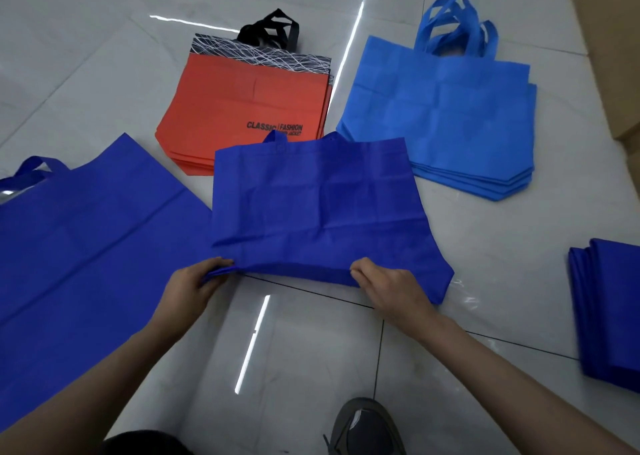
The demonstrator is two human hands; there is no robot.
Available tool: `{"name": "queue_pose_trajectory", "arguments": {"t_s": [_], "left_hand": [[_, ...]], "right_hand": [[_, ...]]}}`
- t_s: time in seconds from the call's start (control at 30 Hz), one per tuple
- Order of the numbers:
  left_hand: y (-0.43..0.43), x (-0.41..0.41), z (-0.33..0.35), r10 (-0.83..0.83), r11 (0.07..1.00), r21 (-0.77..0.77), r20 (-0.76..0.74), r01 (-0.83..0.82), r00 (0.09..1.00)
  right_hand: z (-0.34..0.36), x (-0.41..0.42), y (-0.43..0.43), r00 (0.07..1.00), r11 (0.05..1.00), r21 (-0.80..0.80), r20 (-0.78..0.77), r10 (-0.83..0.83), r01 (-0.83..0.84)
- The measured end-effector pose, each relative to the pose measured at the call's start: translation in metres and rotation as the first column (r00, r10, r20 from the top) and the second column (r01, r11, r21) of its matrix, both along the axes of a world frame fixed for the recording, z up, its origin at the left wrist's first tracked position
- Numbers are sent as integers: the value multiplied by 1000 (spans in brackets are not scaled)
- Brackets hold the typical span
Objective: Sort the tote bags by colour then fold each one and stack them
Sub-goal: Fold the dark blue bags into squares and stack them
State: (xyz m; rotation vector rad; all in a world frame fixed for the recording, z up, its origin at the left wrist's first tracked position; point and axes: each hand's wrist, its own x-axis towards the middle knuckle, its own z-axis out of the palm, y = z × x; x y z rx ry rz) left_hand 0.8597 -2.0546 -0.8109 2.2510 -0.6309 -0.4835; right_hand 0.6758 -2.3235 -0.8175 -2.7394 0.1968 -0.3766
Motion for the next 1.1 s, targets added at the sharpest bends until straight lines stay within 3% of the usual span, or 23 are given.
{"name": "queue_pose_trajectory", "arguments": {"t_s": [0.13, 0.23, 0.37, 0.5, 0.63, 0.7, 0.9, 1.1], "left_hand": [[-14, 7, 1, 135, 988, -73, -41, -138, 990], [-22, 17, 1, 249, 960, -102, -103, -259, 963], [-30, 24, 4, 312, 928, -149, -191, -341, 931], [-29, 24, 5, 326, 915, -168, -223, -366, 919], [-19, 23, 4, 244, 968, -18, -167, -251, 955], [-16, 25, 2, 238, 970, -22, -143, -243, 961], [-32, 29, 8, 271, 957, 81, 104, -279, 957], [-42, 23, -3, 180, 887, 382, 233, -260, 956]], "right_hand": [[11, -15, -28, 987, 986, 65, -48, -151, 154], [7, -33, -54, 937, 932, 164, -194, -289, 322], [6, -39, -71, 887, 755, 473, -326, -328, 454], [14, -23, -75, 849, 628, 577, -279, -449, 522], [21, -9, -79, 795, 497, 695, -181, -579, 520], [24, -4, -82, 768, 450, 727, -165, -619, 519], [20, 8, -86, 706, 538, 573, -103, -701, 618], [1, 11, -89, 642, 571, 294, -311, -701, 766]]}}
